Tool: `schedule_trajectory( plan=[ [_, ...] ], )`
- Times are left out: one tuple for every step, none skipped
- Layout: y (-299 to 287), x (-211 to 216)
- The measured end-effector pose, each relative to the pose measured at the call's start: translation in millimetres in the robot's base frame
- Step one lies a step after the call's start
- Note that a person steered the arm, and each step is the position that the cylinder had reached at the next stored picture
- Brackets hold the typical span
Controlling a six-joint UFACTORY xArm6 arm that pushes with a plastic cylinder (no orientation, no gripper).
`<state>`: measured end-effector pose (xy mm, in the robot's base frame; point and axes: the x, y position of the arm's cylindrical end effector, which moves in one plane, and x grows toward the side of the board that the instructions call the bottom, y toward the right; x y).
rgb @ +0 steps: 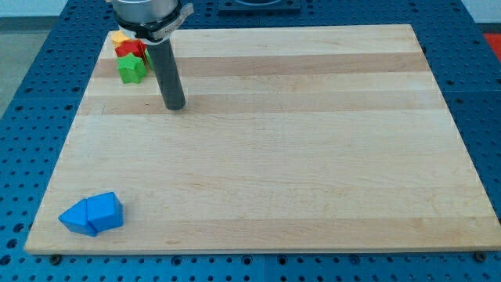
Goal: Separate the blue blocks
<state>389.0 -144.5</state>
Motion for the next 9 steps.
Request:
schedule_trajectory(
  plan=[
    [-22, 3],
    [-50, 3],
    [-82, 9],
    [-111, 16],
    [-128, 18],
    [-148, 42],
    [-147, 99],
    [-141, 139],
    [-141, 159]
  ],
)
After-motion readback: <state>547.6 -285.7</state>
